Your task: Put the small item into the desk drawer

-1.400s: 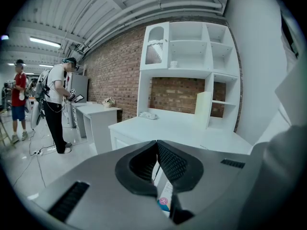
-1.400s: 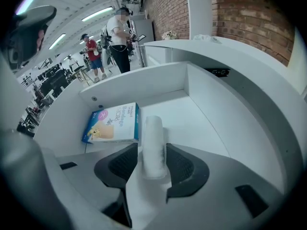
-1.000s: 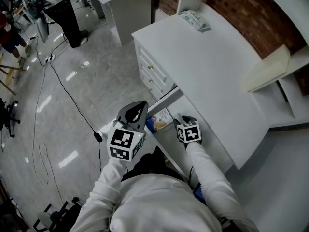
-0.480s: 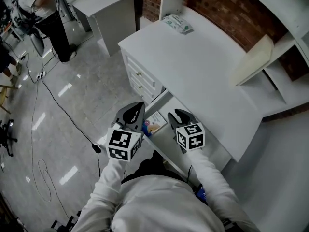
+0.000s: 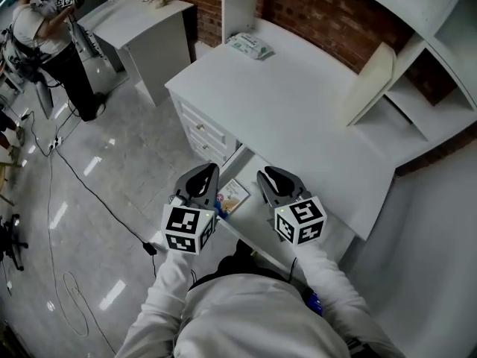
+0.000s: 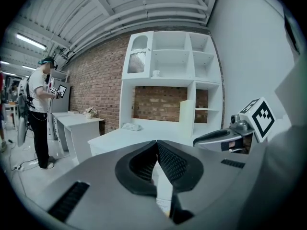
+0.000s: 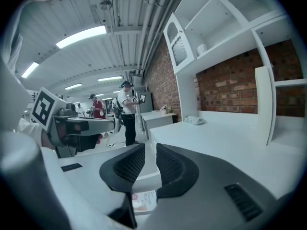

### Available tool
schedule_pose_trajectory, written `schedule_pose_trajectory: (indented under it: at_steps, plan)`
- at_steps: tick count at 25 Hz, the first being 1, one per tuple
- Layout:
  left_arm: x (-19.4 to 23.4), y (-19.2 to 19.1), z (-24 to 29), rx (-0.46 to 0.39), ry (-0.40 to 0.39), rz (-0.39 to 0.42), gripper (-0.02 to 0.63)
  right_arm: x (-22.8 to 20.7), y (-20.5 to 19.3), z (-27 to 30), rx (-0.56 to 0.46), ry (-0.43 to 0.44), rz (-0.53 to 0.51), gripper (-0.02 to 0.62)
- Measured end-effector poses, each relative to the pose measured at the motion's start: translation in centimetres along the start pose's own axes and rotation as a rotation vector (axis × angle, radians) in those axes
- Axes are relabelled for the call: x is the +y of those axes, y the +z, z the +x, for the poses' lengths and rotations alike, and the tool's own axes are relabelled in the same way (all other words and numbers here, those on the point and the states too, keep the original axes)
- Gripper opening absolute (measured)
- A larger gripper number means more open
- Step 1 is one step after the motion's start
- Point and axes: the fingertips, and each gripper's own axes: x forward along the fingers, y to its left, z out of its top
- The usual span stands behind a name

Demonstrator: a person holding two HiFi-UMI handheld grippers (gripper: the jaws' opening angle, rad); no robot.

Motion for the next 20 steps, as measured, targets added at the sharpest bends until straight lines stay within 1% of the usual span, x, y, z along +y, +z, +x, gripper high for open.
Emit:
schedule_pose_trajectory:
  at_steps: [5,9,12,20]
  plan:
    - [-0.6,0.1,-0.1,-0.006,-0.021,0.005,0.018,0.5,1.9,-2.1,-0.072,-0.022,0.013,0.092]
    - [-0.7,0.2,-0.2,-0.013,-0.035,0.007,0.018,0.8,3.0,-3.6,-0.124,-0.055,0.009,0.061]
    - [-0.8,0.3,-0.3,-0.019,-0.045,0.004,0.018,0.8,3.4,-4.6,-0.147,-0.085,-0.003,0.046]
    - [-1.1,-0.1,-0.8,-0.014,-0.064,0.002,0.018,0.8,3.9,-6.8,-0.192,-0.141,0.011,0.028]
